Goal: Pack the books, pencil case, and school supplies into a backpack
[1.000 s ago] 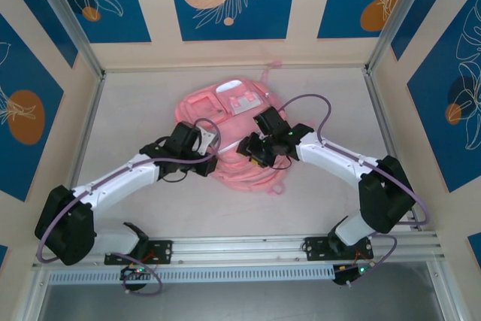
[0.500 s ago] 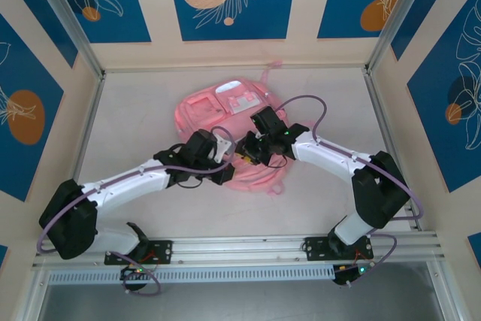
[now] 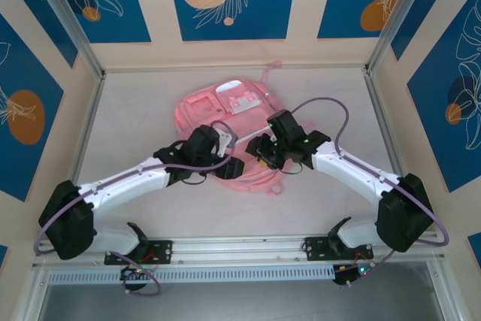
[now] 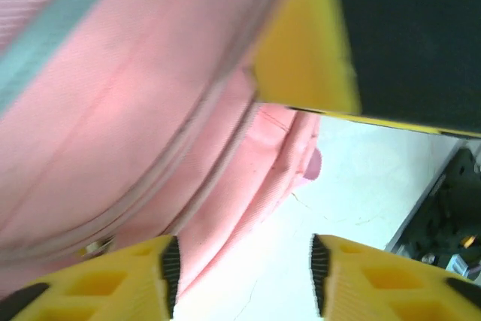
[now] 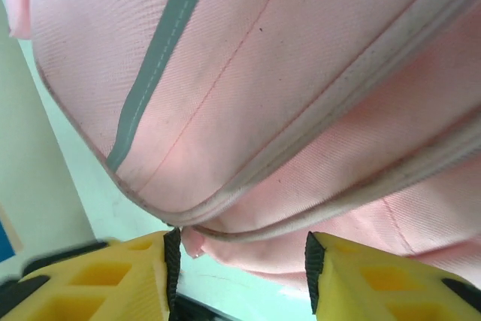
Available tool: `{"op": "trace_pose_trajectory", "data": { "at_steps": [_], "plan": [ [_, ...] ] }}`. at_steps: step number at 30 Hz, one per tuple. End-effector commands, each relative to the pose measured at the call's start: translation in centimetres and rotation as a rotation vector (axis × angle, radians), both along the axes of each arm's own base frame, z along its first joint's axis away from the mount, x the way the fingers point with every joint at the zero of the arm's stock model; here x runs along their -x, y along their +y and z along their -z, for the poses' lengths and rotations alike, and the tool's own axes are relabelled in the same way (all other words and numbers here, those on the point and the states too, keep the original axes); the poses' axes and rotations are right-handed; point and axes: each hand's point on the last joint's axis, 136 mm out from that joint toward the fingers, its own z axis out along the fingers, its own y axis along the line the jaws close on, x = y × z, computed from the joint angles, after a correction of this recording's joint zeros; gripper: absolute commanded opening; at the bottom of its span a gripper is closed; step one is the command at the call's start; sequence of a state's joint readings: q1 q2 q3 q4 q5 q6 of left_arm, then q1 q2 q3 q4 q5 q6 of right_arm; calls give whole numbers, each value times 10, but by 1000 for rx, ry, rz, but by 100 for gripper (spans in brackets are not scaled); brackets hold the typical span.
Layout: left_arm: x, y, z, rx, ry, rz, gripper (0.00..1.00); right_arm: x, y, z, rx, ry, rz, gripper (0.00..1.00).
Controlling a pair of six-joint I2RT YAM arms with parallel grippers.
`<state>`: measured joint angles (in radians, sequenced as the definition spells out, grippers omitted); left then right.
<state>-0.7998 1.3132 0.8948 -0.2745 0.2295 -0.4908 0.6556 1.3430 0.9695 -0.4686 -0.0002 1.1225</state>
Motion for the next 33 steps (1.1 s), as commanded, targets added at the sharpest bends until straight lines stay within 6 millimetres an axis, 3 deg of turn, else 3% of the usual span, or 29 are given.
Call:
{"op": "trace_pose_trajectory", "data": {
  "at_steps": [1, 6, 11, 17, 25, 33],
  "plan": [
    [-13, 33, -14, -44, -33, -113, 58, 9, -14, 1, 151, -50, -62, 51],
    [-32, 84, -21, -110, -71, -301, 77, 15, 6, -9, 248, -122, -125, 52],
    [-41, 128, -17, -153, -35, -487, 86, 21, 41, -10, 360, -171, -181, 52],
    [-40, 172, -8, -174, 0, -686, 93, 26, 76, 4, 450, -163, -205, 49],
    [-35, 182, -6, -137, 23, -715, 96, 24, 85, 21, 484, -133, -199, 42],
    [-37, 175, -1, -113, 54, -702, 97, 9, 88, 27, 520, -132, -171, 30]
  ]
}}
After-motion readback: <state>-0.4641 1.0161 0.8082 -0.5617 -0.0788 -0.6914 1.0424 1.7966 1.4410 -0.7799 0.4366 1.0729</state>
